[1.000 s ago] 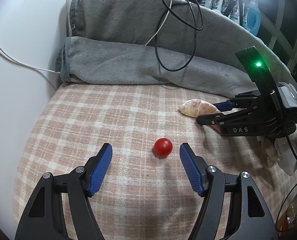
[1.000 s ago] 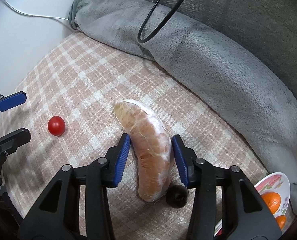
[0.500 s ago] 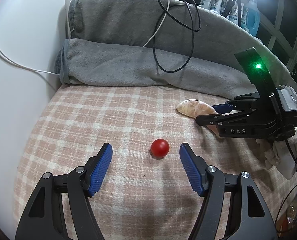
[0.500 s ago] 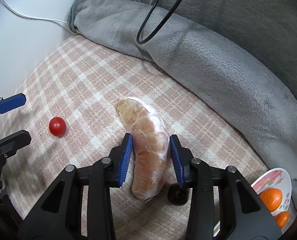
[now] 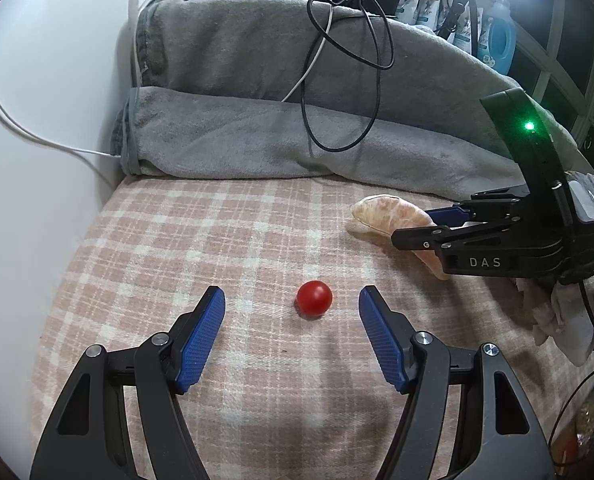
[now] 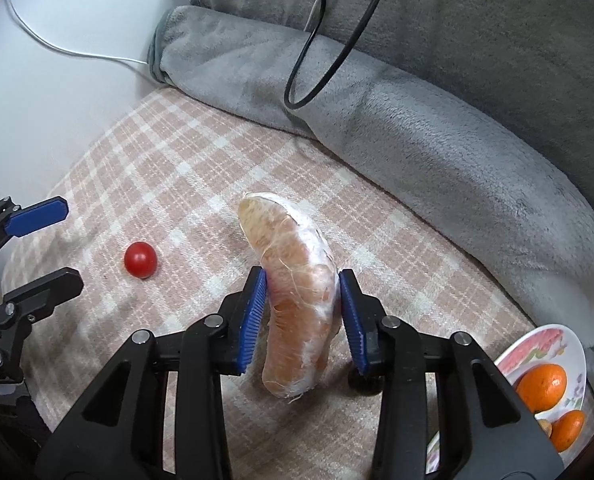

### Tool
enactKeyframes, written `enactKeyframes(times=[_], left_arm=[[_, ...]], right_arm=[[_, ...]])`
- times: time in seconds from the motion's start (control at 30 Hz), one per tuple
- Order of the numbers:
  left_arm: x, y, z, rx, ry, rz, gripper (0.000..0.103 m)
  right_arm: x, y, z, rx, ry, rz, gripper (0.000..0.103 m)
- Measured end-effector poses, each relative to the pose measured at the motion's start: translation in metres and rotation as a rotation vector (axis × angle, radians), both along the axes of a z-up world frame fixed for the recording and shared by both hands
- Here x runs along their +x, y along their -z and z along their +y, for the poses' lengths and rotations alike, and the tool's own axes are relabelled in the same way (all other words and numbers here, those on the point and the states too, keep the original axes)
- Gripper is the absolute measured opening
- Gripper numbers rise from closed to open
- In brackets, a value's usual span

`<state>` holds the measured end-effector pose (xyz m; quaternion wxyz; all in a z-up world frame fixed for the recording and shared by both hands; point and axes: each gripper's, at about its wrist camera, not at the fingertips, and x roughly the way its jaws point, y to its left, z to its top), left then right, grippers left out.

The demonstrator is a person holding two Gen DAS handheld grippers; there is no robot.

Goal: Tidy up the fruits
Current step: 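Carry the pomelo segment with the right tool onto the plate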

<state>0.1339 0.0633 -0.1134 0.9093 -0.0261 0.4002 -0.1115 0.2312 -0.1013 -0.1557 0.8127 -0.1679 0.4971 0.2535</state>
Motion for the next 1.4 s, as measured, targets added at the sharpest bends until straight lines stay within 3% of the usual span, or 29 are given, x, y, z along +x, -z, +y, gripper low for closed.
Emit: enactKeyframes(times=[0.77,1.4], left_arm=[[-0.004,-0.014,-0.024,0.005,0.060,-0.024,0.069],[-0.004,-0.019,-0.048,0.022,0.113,-0.028,0.069]], right_arm=[[-0.033,-0.052,-0.063,0.111,0.096,-0.080,0.039],[-0.029,-0.074,-0.158,0.057,0.250,-0.138,0.039]])
